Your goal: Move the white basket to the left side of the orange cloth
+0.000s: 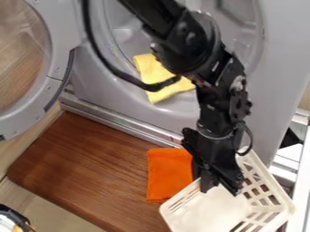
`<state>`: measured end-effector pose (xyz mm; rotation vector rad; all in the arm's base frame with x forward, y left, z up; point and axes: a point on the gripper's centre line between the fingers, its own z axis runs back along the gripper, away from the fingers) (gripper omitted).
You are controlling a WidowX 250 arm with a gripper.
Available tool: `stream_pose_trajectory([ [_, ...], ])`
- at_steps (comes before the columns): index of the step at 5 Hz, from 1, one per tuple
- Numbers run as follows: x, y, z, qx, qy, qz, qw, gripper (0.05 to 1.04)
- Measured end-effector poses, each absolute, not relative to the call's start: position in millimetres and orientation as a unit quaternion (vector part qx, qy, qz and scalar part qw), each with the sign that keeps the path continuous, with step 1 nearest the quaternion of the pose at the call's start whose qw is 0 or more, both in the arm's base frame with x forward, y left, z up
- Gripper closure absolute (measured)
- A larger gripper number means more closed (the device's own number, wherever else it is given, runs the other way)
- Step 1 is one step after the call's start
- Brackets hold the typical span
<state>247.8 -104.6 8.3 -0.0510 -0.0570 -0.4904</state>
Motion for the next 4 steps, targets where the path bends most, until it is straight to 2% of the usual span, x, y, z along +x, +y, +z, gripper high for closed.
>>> stream_pose_trajectory([
  [2,226,-56,24,-0.012,-0.026,-0.17,0.985,0.988],
  [4,209,2,24,-0.012,-0.025,-0.086,0.996,0.988],
])
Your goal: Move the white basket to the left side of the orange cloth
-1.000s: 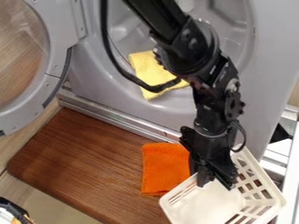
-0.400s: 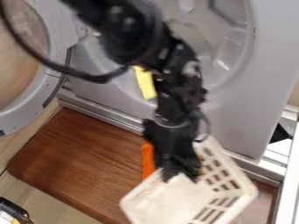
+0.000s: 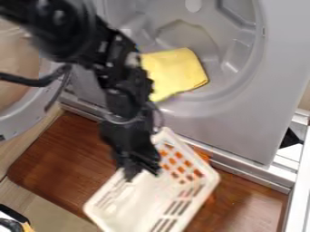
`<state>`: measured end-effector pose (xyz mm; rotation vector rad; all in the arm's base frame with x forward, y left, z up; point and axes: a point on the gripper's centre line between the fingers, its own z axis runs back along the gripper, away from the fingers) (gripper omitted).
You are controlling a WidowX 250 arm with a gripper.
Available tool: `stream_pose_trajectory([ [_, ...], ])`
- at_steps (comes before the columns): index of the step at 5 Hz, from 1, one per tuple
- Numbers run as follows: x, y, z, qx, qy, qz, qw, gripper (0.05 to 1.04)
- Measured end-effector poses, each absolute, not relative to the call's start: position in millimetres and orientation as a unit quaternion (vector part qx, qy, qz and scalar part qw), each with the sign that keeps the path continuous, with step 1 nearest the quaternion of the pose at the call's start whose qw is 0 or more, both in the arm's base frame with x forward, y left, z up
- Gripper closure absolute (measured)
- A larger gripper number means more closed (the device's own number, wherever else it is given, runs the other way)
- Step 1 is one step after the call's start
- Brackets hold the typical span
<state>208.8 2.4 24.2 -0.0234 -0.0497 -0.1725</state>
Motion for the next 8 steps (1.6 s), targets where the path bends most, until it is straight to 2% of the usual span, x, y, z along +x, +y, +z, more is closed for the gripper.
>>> stream_pose_trajectory([
  [2,202,56,19,-0.016,-0.025,-0.042,0.999,0.992],
  [3,208,80,15,-0.023,-0.028,-0.035,0.999,0.992],
  [5,233,106,0,-0.037,-0.013,-0.056,0.998,0.992],
  [7,245,121,-15,-0.045,-0.001,-0.059,0.997,0.971],
  [8,248,122,-20,-0.057,-0.003,-0.052,0.997,0.785],
])
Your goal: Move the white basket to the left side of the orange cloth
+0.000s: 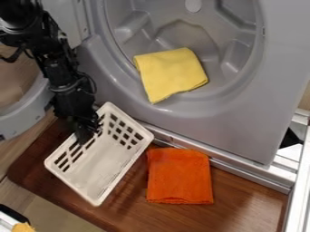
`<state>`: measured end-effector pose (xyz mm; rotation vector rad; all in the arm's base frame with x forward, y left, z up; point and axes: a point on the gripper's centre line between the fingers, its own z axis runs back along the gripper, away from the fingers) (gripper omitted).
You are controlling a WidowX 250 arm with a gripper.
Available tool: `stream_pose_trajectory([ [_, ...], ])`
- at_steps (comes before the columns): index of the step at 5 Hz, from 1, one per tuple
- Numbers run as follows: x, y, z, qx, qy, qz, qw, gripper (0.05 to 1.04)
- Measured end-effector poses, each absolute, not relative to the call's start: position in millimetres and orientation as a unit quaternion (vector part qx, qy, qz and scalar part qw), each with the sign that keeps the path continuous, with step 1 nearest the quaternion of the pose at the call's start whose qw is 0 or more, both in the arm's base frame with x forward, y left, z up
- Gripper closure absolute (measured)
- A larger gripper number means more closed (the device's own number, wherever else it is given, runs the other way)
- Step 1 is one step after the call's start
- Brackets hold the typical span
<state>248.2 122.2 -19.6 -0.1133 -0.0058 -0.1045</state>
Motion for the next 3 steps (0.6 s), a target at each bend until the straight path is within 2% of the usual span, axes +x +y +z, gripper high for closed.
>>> stream_pose_trajectory([
  [2,254,112,-24,-0.066,0.005,-0.062,0.996,0.187],
  [3,256,107,-23,-0.066,0.009,-0.068,0.996,0.072],
])
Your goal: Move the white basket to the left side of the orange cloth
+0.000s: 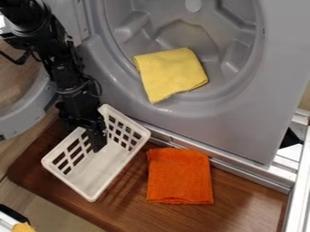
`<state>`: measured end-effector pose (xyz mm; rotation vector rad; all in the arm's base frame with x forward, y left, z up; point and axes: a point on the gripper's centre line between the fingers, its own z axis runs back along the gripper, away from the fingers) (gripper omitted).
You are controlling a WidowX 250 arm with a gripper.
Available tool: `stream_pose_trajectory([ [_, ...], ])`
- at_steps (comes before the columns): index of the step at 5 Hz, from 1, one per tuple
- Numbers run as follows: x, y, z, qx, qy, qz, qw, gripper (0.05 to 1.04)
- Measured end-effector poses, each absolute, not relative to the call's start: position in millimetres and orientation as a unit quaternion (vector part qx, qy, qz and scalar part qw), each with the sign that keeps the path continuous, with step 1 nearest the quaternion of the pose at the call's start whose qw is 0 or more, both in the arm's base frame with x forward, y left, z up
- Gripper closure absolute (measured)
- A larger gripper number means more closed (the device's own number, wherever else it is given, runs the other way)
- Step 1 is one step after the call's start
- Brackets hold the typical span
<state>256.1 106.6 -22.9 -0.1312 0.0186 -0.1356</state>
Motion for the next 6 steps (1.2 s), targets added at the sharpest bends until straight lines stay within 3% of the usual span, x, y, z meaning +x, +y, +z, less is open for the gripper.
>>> stream_pose_trajectory([
  [6,250,61,50,0.015,-0.011,-0.124,0.992,0.083],
])
